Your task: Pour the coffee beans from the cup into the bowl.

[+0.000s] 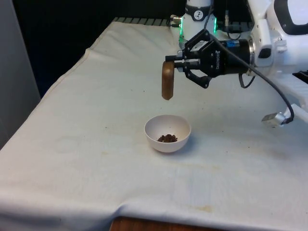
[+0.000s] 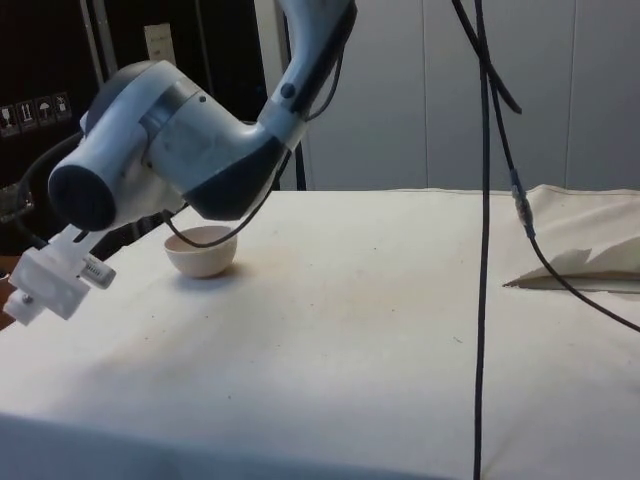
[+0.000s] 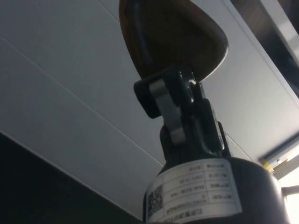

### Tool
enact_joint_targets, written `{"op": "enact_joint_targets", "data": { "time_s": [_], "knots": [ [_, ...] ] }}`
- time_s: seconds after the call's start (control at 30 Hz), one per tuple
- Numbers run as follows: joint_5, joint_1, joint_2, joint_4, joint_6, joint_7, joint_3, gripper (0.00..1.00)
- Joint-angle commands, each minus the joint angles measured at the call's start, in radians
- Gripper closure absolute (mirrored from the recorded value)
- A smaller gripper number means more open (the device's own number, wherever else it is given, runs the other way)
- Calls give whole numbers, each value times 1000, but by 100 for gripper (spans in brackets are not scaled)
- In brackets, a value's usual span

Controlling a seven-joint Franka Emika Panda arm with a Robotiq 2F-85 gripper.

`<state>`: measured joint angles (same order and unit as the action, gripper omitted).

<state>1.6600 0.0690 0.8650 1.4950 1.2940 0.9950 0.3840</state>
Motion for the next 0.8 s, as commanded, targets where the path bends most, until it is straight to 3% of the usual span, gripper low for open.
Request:
{"op": "enact_joint_targets", "data": {
  "time_s": [0.0,0.17,0.2,0.23,0.37,0.47,0.5,0.53,0.77],
  "knots": [
    [-10,-14,-12,10,24,3,8,100],
    [-30,-30,-19,9,54,7,6,100],
    [-25,-19,-11,0,36,4,-2,100],
    [-33,-33,-21,9,60,7,5,100],
    [-50,-47,-28,10,84,10,5,100],
    [-62,-56,-33,11,101,11,3,100],
    [-59,-45,-24,0,83,9,-5,100],
    [-66,-58,-34,11,106,11,2,100],
    [-95,-78,-47,11,145,10,-2,100]
  ]
}}
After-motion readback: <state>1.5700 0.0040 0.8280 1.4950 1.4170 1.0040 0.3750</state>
